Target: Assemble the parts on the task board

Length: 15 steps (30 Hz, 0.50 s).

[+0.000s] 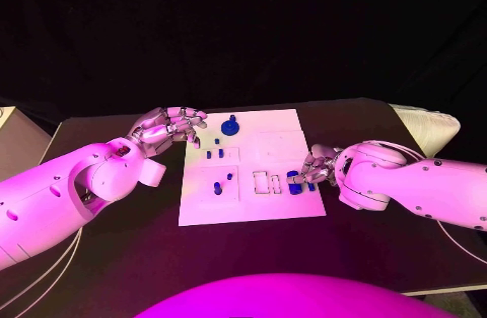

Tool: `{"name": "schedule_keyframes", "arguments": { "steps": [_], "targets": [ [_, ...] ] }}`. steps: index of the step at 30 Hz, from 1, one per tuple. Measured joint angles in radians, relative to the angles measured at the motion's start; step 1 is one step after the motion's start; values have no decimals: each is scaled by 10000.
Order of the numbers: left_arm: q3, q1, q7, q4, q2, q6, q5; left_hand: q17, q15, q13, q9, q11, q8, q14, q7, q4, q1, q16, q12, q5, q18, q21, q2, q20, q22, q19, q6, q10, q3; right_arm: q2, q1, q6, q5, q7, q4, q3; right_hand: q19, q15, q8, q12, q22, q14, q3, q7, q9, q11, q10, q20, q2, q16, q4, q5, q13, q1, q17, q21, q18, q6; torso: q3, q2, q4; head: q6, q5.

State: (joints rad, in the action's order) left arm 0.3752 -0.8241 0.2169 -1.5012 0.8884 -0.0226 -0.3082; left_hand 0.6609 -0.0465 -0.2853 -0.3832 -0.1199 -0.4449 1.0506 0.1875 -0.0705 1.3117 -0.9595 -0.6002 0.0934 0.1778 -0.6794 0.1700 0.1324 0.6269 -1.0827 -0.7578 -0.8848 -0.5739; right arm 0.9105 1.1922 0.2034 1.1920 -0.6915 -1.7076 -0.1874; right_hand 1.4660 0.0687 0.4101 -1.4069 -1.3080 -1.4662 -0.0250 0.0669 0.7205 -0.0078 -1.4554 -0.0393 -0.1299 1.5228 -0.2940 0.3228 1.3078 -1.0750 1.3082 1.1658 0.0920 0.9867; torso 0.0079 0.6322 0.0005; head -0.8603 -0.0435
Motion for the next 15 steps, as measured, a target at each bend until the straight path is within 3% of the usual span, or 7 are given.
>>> {"name": "schedule_keyframes", "arguments": {
  "steps": [9, 15],
  "targets": [
    [0, 0, -3, -12, 26, -63, -2, -1, 0, 5, 4, 0, 0, 0, 0, -28, 0, 40, 0, 0, -1, 0, 0, 0, -6, 0, 0, 0, 28, -385, -190, -100, 604, -30, 320, -3, 0, 14, 77, 93, 1, 15, 143, -32, 212, -36, 36, -1, 37, -2, 0, 0, -1, 37, -1, -44, 0, -39, -1, 0, 4, -12, 54],
    [0, 1, -10, -12, 44, -86, -2, -1, 0, 12, 10, 0, 0, 0, 0, -28, 0, 40, 0, 0, -1, 0, 0, 0, -11, 0, 0, 0, 28, -589, -295, -84, 859, -30, 520, 3, 0, 14, 77, 184, 2, 15, 357, 6, 393, 34, 108, -1, 38, 32, -8, 0, -2, 36, -2, -127, 0, -225, 3, -1, -1, -19, 65]
  ]
}}
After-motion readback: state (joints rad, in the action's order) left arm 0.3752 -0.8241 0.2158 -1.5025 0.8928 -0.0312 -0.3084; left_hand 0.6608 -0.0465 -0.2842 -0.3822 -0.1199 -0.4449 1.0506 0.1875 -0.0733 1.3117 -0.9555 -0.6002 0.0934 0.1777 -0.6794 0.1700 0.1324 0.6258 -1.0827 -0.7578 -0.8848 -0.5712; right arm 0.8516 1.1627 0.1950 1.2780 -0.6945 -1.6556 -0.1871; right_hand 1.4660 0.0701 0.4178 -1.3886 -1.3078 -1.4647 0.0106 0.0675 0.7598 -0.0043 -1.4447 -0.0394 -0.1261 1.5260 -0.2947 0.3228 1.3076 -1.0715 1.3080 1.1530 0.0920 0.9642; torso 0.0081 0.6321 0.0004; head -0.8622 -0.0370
